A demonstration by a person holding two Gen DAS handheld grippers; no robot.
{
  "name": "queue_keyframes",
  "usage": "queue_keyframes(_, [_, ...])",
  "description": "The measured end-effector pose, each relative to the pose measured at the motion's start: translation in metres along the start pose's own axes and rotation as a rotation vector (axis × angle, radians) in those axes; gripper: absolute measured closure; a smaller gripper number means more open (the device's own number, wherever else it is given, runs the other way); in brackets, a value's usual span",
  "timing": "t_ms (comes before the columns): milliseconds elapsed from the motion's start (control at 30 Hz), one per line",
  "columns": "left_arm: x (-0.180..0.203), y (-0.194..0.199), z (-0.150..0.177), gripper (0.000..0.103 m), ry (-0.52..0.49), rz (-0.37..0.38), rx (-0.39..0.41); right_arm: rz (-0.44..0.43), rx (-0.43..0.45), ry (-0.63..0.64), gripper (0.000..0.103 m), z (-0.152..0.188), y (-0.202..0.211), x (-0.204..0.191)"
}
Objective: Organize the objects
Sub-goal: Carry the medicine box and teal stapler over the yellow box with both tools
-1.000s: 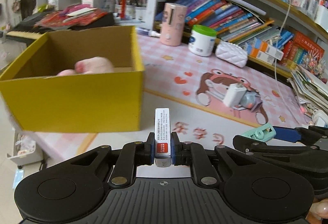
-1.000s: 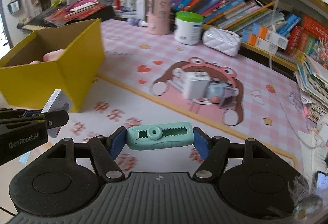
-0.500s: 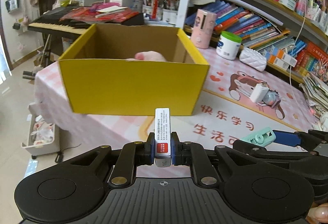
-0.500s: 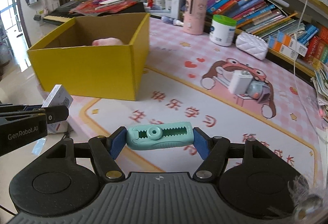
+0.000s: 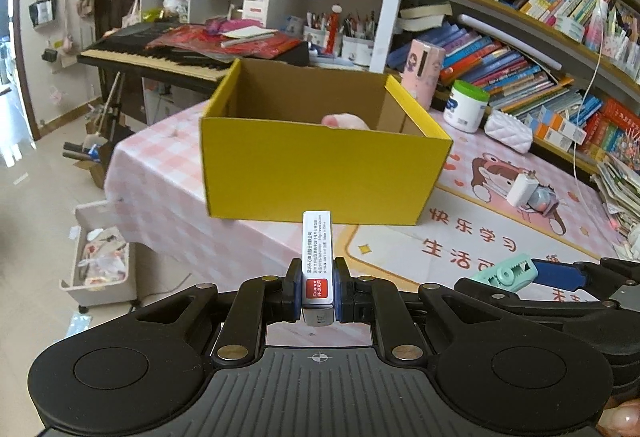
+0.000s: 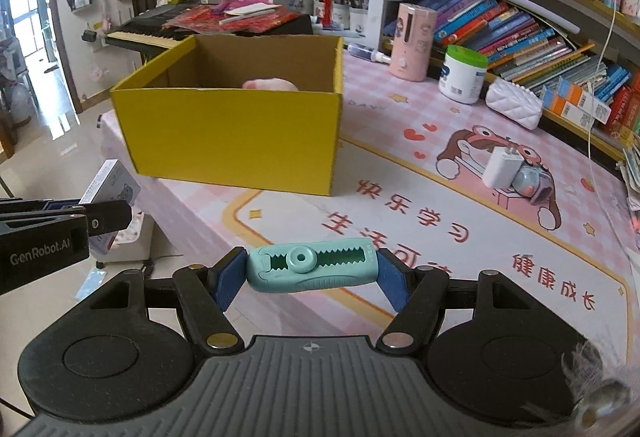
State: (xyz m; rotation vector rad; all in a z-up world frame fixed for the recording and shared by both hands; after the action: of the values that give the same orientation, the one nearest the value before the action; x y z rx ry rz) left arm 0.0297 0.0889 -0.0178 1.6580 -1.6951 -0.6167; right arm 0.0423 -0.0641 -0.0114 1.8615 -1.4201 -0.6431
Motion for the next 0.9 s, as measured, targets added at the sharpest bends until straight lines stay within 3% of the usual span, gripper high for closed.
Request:
queue_keyframes(600, [-0.027, 0.018, -0.018, 0.090, 0.013, -0.016, 0.089, 0.001, 0.053, 0.034, 0.036, -0.021, 0.008, -0.031])
queue_keyframes(900, [-0.030, 0.003, -0.054, 0.090, 0.028, -0.037, 0.125, -0.053, 0.086, 0.011, 0.036, -0.063, -0.010, -0.024])
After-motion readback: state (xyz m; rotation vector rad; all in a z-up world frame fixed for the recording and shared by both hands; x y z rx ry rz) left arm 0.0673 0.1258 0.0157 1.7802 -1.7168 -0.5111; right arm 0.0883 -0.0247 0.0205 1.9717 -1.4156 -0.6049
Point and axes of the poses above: each gripper's, at about its wrist camera, not at the fingertips, and y roughly against the way its jaws point, x to its right, z to its underside, the point moved 4 cm from there along -y, roughly the way its jaws point, and after that the axes turned 9 degrees about -x, right-handed, at the moved point
